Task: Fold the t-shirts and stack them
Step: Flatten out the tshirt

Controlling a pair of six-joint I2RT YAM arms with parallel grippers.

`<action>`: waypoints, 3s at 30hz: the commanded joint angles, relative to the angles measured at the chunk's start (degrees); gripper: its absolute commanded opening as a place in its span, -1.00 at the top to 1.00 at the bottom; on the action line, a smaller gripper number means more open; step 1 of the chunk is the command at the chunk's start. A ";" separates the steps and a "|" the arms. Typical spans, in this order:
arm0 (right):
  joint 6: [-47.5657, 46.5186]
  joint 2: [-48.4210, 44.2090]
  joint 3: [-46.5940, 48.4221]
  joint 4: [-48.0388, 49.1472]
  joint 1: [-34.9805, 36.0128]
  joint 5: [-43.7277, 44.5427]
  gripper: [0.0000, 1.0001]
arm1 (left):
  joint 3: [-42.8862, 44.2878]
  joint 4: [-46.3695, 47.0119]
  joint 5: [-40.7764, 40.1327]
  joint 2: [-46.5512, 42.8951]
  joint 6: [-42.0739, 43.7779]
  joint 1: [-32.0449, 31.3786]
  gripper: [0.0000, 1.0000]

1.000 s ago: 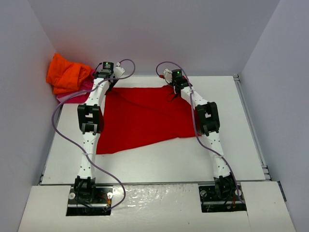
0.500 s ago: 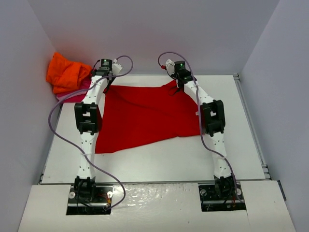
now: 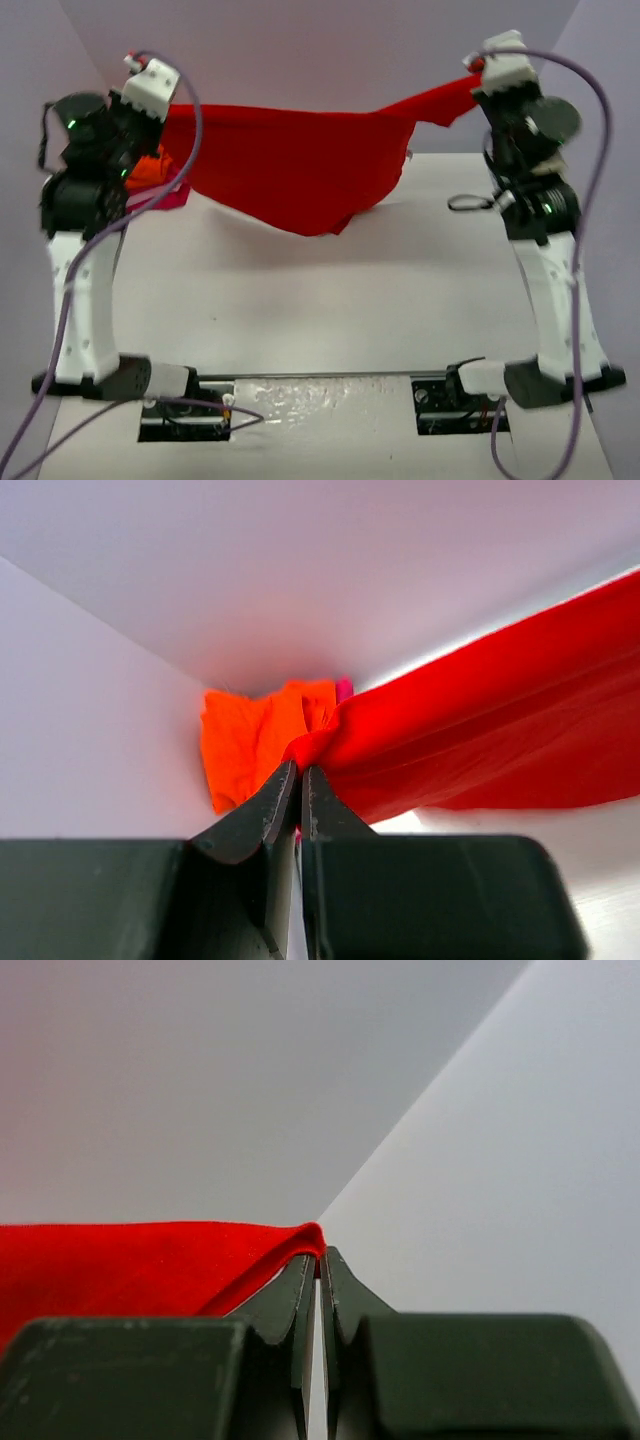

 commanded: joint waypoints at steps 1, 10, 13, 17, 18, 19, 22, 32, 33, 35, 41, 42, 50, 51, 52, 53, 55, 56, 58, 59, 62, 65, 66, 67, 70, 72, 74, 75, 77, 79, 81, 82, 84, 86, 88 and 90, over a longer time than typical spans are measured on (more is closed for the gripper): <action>6.21 -10.13 -4.94 -6.96 -3.19 -7.55 1.00 | -0.77 -11.54 13.21 -7.12 -1.46 0.02 1.00; 13.21 -17.76 1.52 -15.71 -7.91 -18.01 1.00 | 12.25 -23.52 27.14 -11.57 -0.65 1.92 1.00; 14.29 -17.43 5.09 -17.48 -8.08 -19.78 1.00 | 15.50 -25.26 29.26 -11.12 -0.42 2.08 1.00; 14.74 -16.27 9.60 -18.96 -8.61 -19.91 1.00 | 21.06 -28.02 30.27 -9.28 -0.16 2.19 1.00; 14.86 -15.93 10.40 -19.01 -8.73 -19.85 1.00 | 21.64 -28.33 30.64 -8.84 0.01 2.19 1.00; 14.93 -15.75 10.83 -19.05 -8.80 -19.89 1.00 | 21.93 -28.48 30.86 -8.48 0.08 2.19 1.00; 15.08 -15.07 11.38 -19.10 -9.01 -20.08 1.00 | 21.88 -28.13 31.56 -7.51 -0.29 2.14 1.00; 13.19 -14.09 6.03 -17.34 -9.06 -19.80 1.00 | 18.00 -23.22 27.91 -4.90 -1.64 2.18 1.00; 13.38 -14.26 6.57 -17.35 -9.07 -19.55 1.00 | 18.28 -23.49 28.68 -4.99 -1.64 2.19 1.00; 14.06 -14.43 7.78 -17.43 -9.24 -19.56 1.00 | 19.13 -24.00 29.64 -5.16 -1.55 2.19 1.00; 15.52 -14.83 10.31 -18.02 -10.03 -21.37 1.00 | 21.43 -25.80 32.24 -5.99 -0.83 2.19 1.00; 15.55 -15.01 10.36 -18.13 -10.09 -21.48 1.00 | 21.69 -26.01 32.61 -6.06 -0.71 2.24 1.00; 15.37 -14.52 14.31 -19.82 -10.67 -21.09 1.00 | 27.37 -27.41 35.12 -4.17 -2.00 2.50 1.00; 15.34 -13.92 15.33 -19.92 -10.70 -20.96 1.00 | 28.14 -27.51 35.35 -3.63 -2.32 2.54 1.00; 15.28 -13.22 16.29 -19.98 -10.65 -20.97 1.00 | 28.50 -27.51 35.53 -3.17 -2.63 2.54 1.00; 15.22 -12.52 17.22 -20.04 -10.71 -21.08 1.00 | 29.08 -27.51 35.65 -2.65 -2.93 2.54 1.00; 15.26 -10.96 18.83 -20.07 -10.71 -21.31 1.00 | 29.78 -27.19 35.41 -1.80 -3.48 2.47 1.00; 15.21 -9.42 19.86 -20.07 -10.66 -21.72 1.00 | 30.04 -27.03 35.36 -1.13 -3.69 2.52 1.00; 14.98 -6.47 22.73 -20.03 -10.64 -21.84 1.00 | 31.36 -26.15 34.55 0.90 -4.53 2.54 1.00; 14.41 -5.34 24.93 -19.89 -10.65 -21.82 1.00 | 32.68 -25.92 34.10 2.51 -4.91 2.54 1.00; 14.19 1.57 30.27 -19.00 -10.67 -20.85 1.00 | 35.64 -24.99 32.20 6.52 -5.68 2.54 1.00; 13.73 9.41 36.63 -17.87 -10.64 -20.42 1.00 | 37.81 -24.31 31.20 12.31 -5.96 2.70 1.00; 13.33 11.68 39.35 -17.83 -10.64 -20.33 1.00 | 38.22 -24.03 31.14 13.58 -6.03 3.20 1.00; 13.14 13.99 40.34 -17.54 -10.63 -20.27 1.00 | 38.36 -23.51 31.24 15.18 -6.05 3.55 1.00; 12.32 24.13 41.08 -16.52 -10.45 -21.26 1.00 | 35.08 -18.98 31.80 21.62 -6.82 4.90 1.00; 11.24 28.61 39.74 -16.00 -10.09 -21.87 1.00 | 31.68 -15.86 31.08 24.63 -6.71 4.91 1.00; 9.02 33.37 36.02 -14.64 -9.11 -21.28 1.00 | 31.72 -14.78 29.99 30.19 -6.21 4.91 1.00; 7.83 36.05 34.52 -13.98 -8.72 -20.14 1.00 | 32.03 -14.04 29.20 32.40 -6.21 4.91 1.00; 4.63 41.15 31.21 -11.99 -7.93 -18.38 1.00 | 32.61 -11.96 26.85 38.65 -6.27 4.91 1.00; 2.92 46.98 30.46 -10.50 -7.46 -16.81 1.00 | 34.44 -9.81 23.43 43.40 -5.25 4.91 1.00; 0.98 51.89 32.01 -8.39 -7.20 -15.33 1.00 | 37.02 -7.83 20.14 49.79 -5.23 4.91 1.00; -0.13 55.41 33.81 -7.72 -7.08 -14.10 1.00 | 37.56 -5.99 17.59 52.63 -5.10 4.91 1.00; -1.87 62.18 37.70 -6.77 -6.72 -12.01 1.00 | 38.86 -2.87 13.32 57.79 -4.52 4.91 1.00; -3.10 67.38 39.49 -5.25 -6.07 -10.25 1.00 | 39.78 -0.42 9.26 61.97 -3.68 4.79 1.00; -4.71 70.83 39.36 -3.41 -5.16 -8.97 1.00 | 40.22 1.62 6.57 64.87 -2.98 4.44 1.00; -5.87 72.55 38.74 -1.38 -4.51 -7.65 1.00 | 40.31 2.76 4.83 67.06 -3.02 4.16 1.00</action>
